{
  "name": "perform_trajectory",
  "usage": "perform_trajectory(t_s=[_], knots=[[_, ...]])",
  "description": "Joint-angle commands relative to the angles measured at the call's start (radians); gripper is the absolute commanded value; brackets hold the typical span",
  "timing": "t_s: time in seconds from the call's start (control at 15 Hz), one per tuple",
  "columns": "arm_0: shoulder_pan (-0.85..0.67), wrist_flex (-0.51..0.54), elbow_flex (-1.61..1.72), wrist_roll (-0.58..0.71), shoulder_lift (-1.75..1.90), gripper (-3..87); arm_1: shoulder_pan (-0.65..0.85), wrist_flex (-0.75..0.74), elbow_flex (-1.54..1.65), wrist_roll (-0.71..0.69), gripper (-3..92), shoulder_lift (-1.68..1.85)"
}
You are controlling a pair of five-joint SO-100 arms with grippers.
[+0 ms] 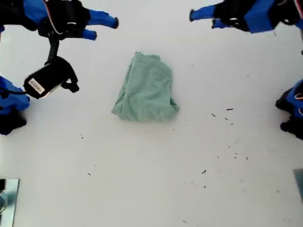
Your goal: Fold t shirt
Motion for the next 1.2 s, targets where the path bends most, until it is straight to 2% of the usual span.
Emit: perform_trajectory(t_s=[0.0,0.13,0.27,0.33,0.4,0.47,0.53,0.6,0.67,0.73,0.8,0.87,0.93,1.0,1.13], knots=[[0.006,-0.069,0.245,-0.003,0.264,25.1,0.009,0.083,0.236,-0.023,28.4,0.37],[0.097,-0.103,0.541,-0.063,0.584,17.2,-0.103,0.135,0.489,-0.026,26.5,0.641],[0.29,-0.152,0.888,-0.221,1.017,7.7,-0.281,0.121,0.758,0.038,24.5,0.813],[0.385,-0.167,1.077,-0.319,1.232,7.0,-0.344,0.13,0.885,0.097,22.9,0.896],[0.463,-0.11,1.221,-0.403,1.439,7.6,-0.374,0.199,0.989,0.16,21.7,1.022],[0.518,-0.121,1.285,-0.439,1.428,9.3,-0.383,0.311,1.068,0.199,20.3,1.17],[0.561,-0.117,1.327,-0.451,1.45,11.9,-0.374,0.374,1.081,0.239,19.2,1.163],[0.572,-0.075,1.327,-0.445,1.45,12.0,-0.368,0.374,1.081,0.193,19.0,1.155],[0.549,-0.049,1.327,-0.411,1.448,12.6,-0.341,0.362,1.088,0.21,18.6,1.161],[0.54,-0.046,1.325,-0.37,1.448,12.8,-0.311,0.36,1.088,0.143,18.6,1.161],[0.537,-0.046,1.325,-0.31,1.448,12.8,-0.296,0.36,1.088,-0.144,18.4,1.161],[0.537,-0.046,1.325,-0.29,1.448,12.8,-0.307,0.36,1.088,-0.238,17.5,1.161],[0.537,-0.046,1.325,-0.29,1.448,12.8,-0.322,0.36,1.088,-0.19,16.4,1.161],[0.537,-0.046,1.325,-0.29,1.448,12.8,-0.325,0.36,1.088,-0.238,15.6,1.161],[0.537,-0.046,1.325,-0.29,1.448,12.8,-0.324,0.36,1.088,-0.242,14.4,1.161]])
